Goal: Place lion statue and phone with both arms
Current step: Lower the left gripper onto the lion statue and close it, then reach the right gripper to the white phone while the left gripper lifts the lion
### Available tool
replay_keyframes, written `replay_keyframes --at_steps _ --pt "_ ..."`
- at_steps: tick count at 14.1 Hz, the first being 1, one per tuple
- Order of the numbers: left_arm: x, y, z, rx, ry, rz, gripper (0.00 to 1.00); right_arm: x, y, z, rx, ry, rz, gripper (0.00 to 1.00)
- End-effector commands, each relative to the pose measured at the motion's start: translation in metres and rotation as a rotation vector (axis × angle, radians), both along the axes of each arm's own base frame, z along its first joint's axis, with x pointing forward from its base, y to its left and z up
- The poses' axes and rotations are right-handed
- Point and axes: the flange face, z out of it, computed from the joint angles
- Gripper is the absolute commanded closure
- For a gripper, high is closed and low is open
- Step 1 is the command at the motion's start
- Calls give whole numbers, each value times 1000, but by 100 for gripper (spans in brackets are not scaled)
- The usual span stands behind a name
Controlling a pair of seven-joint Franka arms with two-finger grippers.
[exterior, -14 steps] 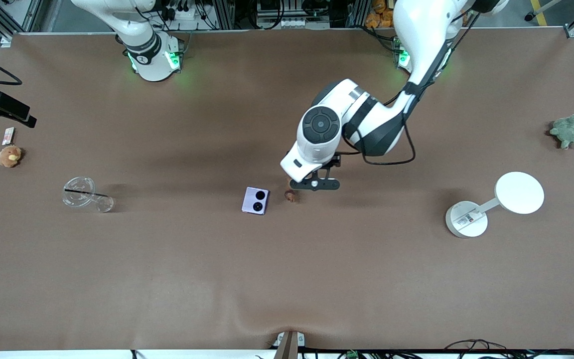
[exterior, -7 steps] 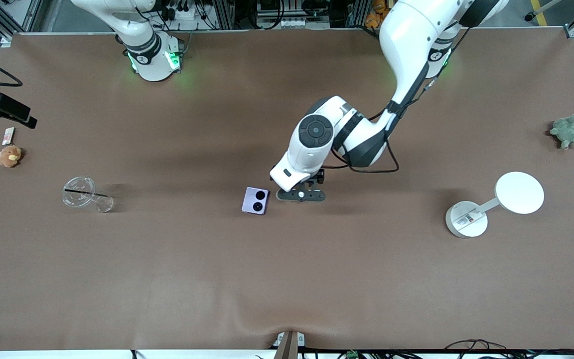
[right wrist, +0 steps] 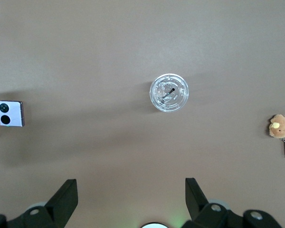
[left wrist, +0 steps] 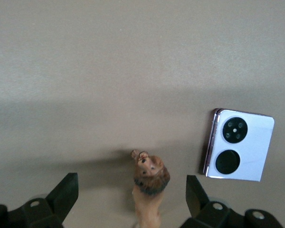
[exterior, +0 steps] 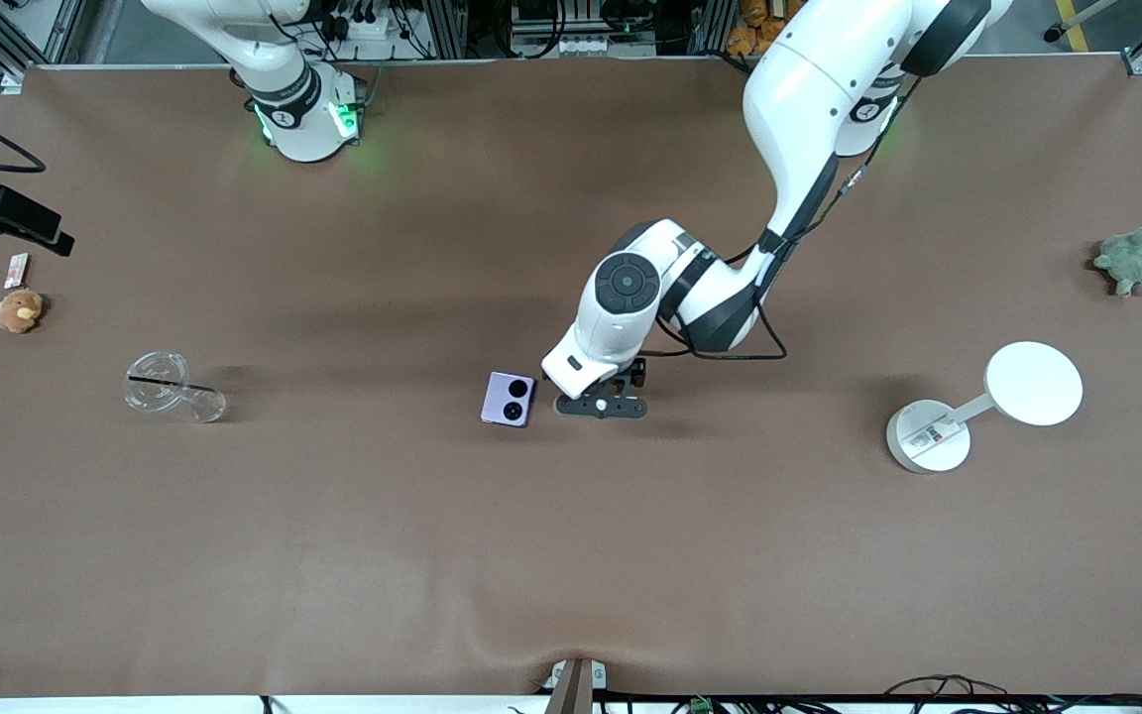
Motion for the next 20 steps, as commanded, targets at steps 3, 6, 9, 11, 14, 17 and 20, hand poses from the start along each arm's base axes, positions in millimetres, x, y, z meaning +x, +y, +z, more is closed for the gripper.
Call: replay_keyframes --at_steps 3,6,9,11,14,17,20 --pt "0 -9 -19 -9 -31 3 9 3 9 2 14 -3 20 0" --pt "-3 -12 -27 -10 -30 0 28 10 33 2 15 -35 64 0" --pt "-6 -15 -27 -10 -28 -5 56 22 73 -23 10 11 138 0" --pt "-6 -14 -22 -9 -31 -6 100 32 104 -41 30 29 188 0" --pt "5 -4 -4 -6 -41 4 100 53 157 -105 89 127 255 0" --pt "23 21 34 30 -42 29 100 78 195 -182 91 195 293 0" --pt "53 63 80 30 -63 90 100 106 225 -260 91 153 304 0"
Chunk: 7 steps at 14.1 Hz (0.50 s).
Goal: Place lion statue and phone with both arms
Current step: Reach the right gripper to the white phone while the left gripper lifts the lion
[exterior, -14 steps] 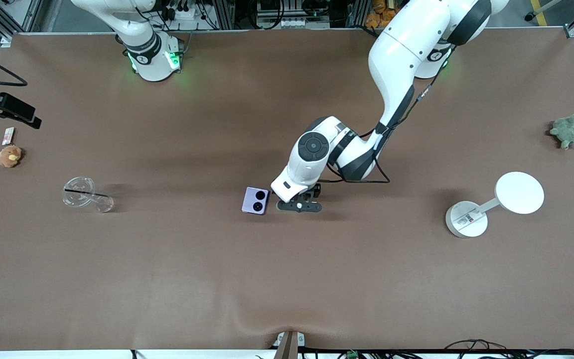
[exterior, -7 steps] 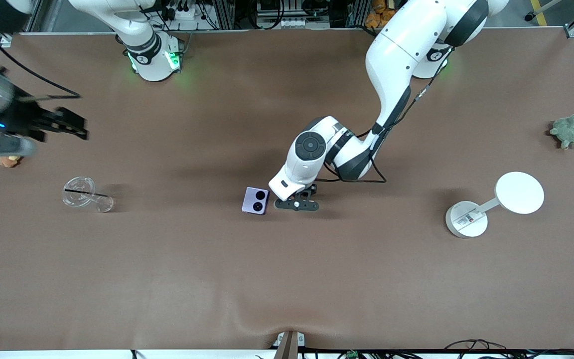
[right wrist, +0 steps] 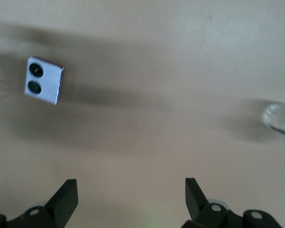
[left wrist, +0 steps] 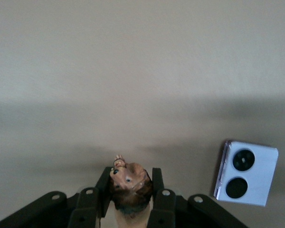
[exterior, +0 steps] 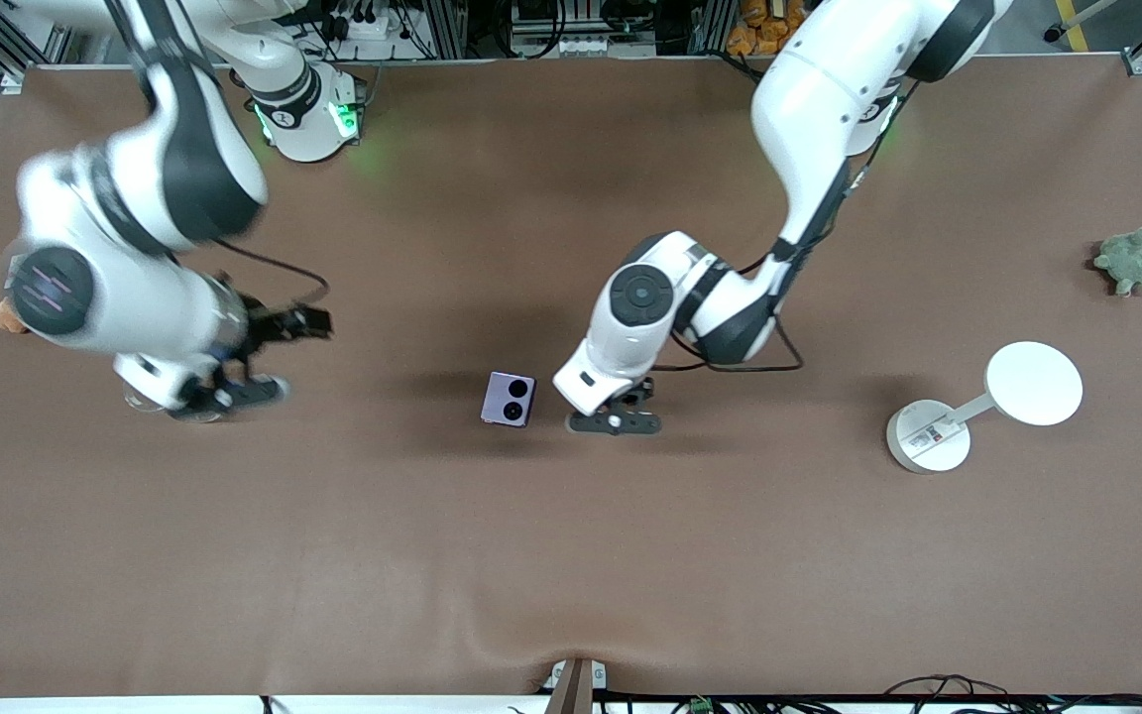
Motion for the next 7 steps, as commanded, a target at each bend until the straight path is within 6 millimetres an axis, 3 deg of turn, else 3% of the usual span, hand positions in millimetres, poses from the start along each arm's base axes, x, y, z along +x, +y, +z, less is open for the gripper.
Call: replay_keyframes --at_steps 1,4,6,7 --pt "15 30 51 5 -36 40 100 27 26 -57 41 -46 -16 0" --pt "31 67 79 29 -27 89 100 24 66 -89 92 -42 -51 0" --pt "35 85 85 58 5 110 100 26 87 -94 74 -88 -207 0" --pt "36 92 88 67 15 119 100 19 109 -105 64 -91 -221 0"
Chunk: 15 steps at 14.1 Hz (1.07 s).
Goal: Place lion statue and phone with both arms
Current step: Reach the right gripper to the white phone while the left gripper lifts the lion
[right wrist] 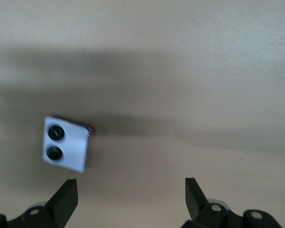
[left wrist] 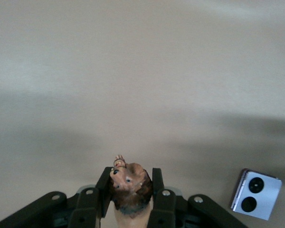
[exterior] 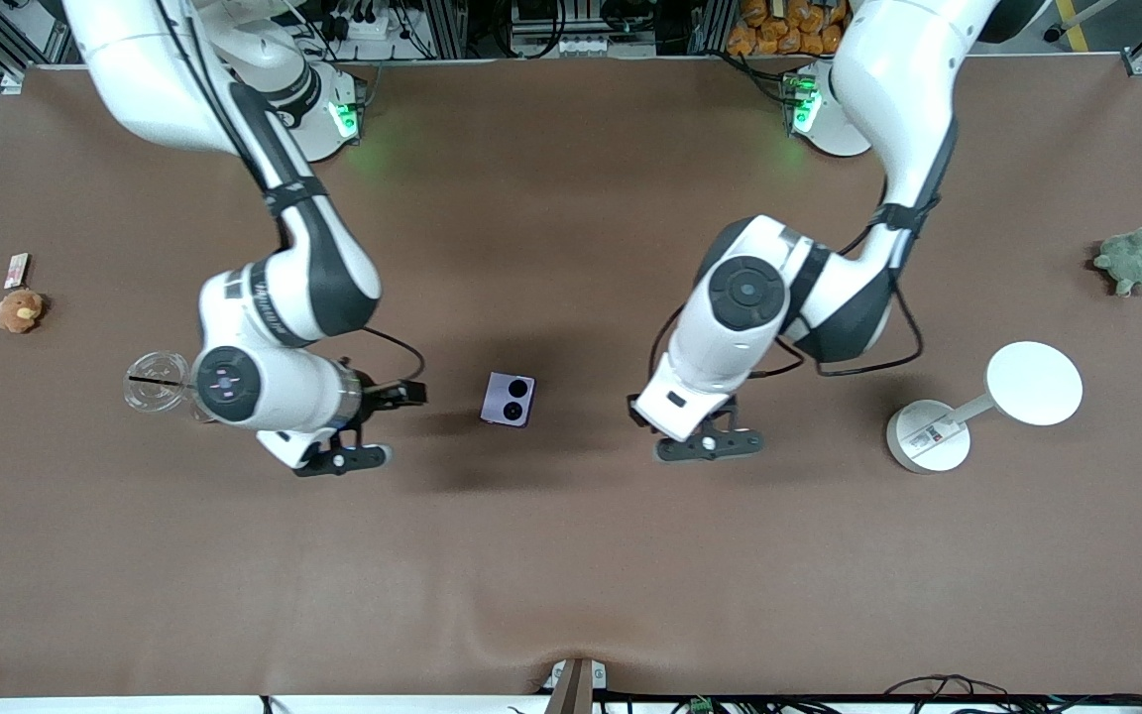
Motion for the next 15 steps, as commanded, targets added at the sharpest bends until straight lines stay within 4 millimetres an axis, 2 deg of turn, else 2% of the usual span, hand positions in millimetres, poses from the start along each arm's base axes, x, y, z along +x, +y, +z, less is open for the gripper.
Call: replay_keyframes --at_steps 1,2,4,6,8,9,12,15 --pt "0 20 9 38 20 18 100 -11 52 -11 -6 -15 -60 0" --pt "2 28 15 41 22 31 100 -15 67 -21 -7 -26 -68 0" --pt "0 41 18 81 54 27 100 -18 82 -36 -13 -43 -138 0" --pt "10 85 22 98 68 30 100 -24 95 -50 -24 -37 -162 0" --pt "15 108 20 104 73 21 100 -27 106 -64 -22 -52 -172 0" --pt "18 121 17 108 82 23 100 -28 113 -78 -18 -68 -166 0" --pt "25 158 -8 152 104 2 100 -41 136 -97 -17 -95 -134 0" --pt "24 193 -39 182 115 9 100 -46 136 -102 -26 -80 -143 0"
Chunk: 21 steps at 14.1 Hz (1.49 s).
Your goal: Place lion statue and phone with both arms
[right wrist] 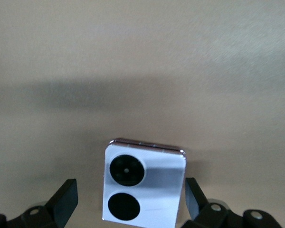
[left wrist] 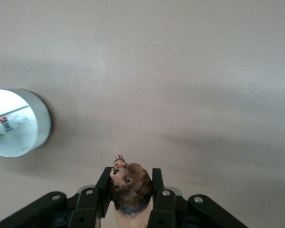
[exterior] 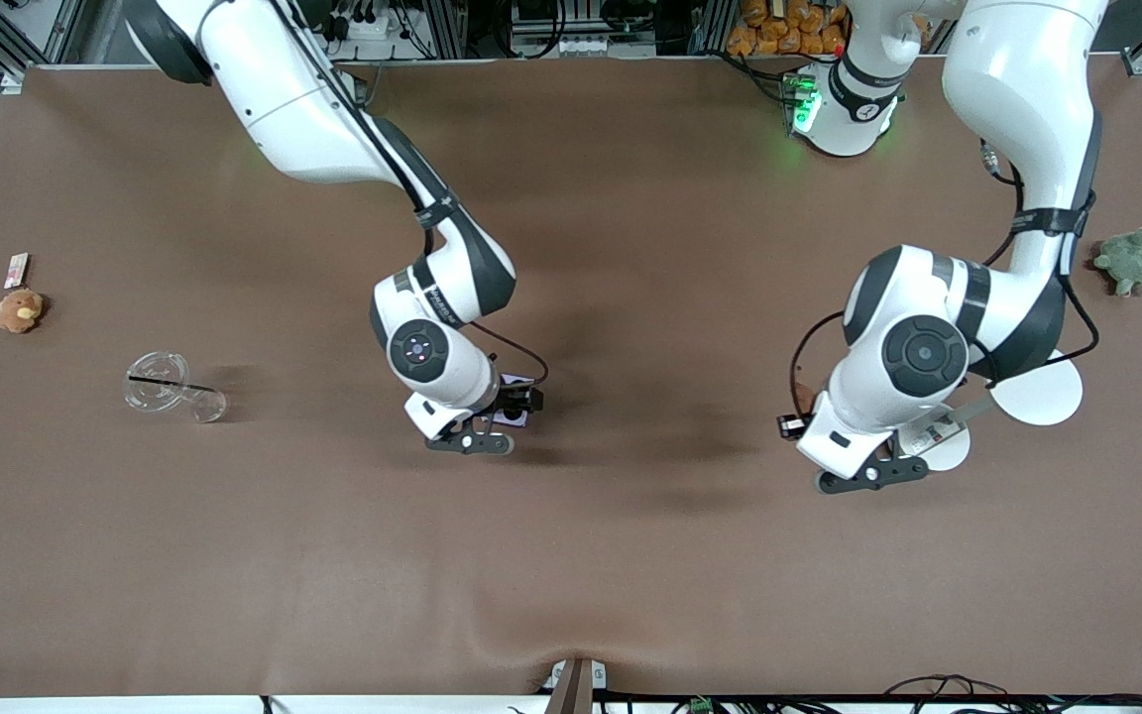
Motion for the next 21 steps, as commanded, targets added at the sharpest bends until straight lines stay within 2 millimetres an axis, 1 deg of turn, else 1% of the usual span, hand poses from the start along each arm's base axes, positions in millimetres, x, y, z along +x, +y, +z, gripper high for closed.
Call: replay_keyframes --at_steps 1,3,5,7,8,10,12,13,14,15,17,18,20,21 --pt "-9 24 -21 16 2 -21 100 0 0 0 -15 4 -59 0" --pt "-10 48 -40 5 -7 -15 100 -11 12 -4 -26 13 -72 0" --pt "-18 55 -65 -22 -43 -72 100 -13 3 -13 -57 15 -63 0" --pt "-16 72 -84 -39 -70 -103 100 -13 1 -15 -81 4 -43 0" --pt "-16 73 -91 -35 -70 -147 100 -14 1 -16 -82 5 -43 0" --pt "-12 86 -92 -30 -77 -198 100 -16 -1 -21 -82 3 -54 0" --pt "-11 93 -92 -28 -72 -265 100 -24 -1 -33 -72 -20 -129 0" --pt "-10 104 -94 -27 -67 -290 100 -27 6 -33 -57 -43 -161 0" --pt "-9 112 -98 -30 -67 -322 100 -34 18 -32 -50 -50 -181 0" --pt "-9 116 -99 -32 -70 -341 100 -37 22 -33 -53 -50 -189 0" --pt "-11 123 -106 -36 -77 -366 100 -36 20 -33 -58 -55 -175 0" --pt "-12 128 -109 -41 -82 -377 100 -33 16 -34 -70 -61 -166 0" --pt "-13 129 -113 -49 -95 -377 100 -32 13 -34 -100 -81 -130 0" --pt "-15 123 -113 -59 -98 -382 100 -31 11 -34 -102 -83 -131 0"
